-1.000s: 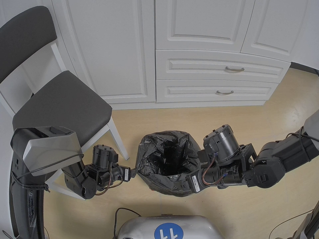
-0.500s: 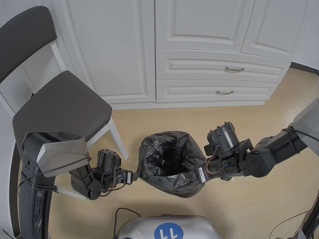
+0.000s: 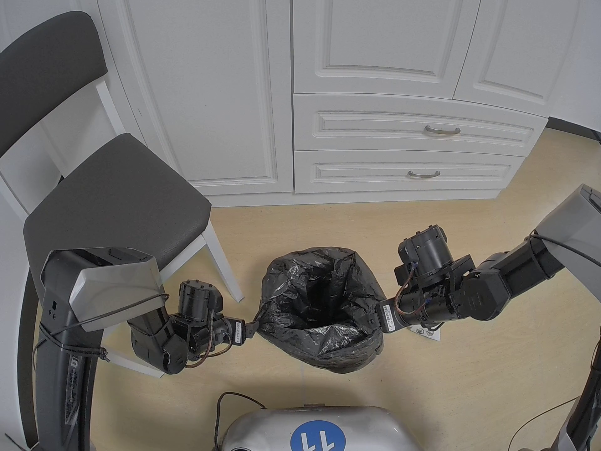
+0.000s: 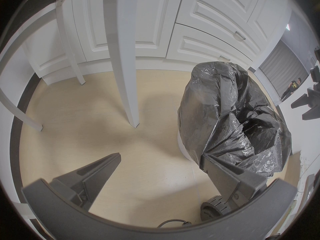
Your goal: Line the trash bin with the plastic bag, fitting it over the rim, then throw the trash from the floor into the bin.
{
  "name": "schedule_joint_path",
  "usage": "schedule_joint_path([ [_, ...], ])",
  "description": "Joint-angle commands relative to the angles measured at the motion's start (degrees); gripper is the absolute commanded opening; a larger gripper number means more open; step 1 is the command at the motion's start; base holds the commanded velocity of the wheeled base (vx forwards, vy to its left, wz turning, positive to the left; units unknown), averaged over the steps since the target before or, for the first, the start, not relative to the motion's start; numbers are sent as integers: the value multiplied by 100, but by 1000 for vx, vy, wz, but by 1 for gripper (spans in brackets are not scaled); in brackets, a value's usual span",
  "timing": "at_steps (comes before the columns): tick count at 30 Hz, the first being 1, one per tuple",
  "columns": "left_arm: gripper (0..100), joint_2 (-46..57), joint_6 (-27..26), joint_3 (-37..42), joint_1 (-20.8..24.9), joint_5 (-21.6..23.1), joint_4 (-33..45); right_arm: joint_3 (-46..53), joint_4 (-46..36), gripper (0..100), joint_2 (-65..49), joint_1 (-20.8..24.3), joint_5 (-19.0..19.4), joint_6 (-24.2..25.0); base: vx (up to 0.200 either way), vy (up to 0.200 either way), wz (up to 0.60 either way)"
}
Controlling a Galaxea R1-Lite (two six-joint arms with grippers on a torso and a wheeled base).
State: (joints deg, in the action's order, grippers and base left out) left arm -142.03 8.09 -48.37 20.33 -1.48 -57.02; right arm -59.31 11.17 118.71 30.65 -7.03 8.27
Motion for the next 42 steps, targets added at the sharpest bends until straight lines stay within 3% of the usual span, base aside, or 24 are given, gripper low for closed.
schedule_joint_path([
  [1,100,106,-10,12,-100,51,-3,-11,0,100,73,-68,0,-44,0,0,0],
  [6,100,369,8,91,-179,262,-3,-11,0,100,117,-138,0,-123,0,0,0],
  [20,100,1204,192,302,-179,271,-29,-63,8,100,328,-279,9,-220,0,0,0],
  [42,100,1442,184,513,-117,367,-99,86,536,100,600,-287,0,-238,0,0,0],
])
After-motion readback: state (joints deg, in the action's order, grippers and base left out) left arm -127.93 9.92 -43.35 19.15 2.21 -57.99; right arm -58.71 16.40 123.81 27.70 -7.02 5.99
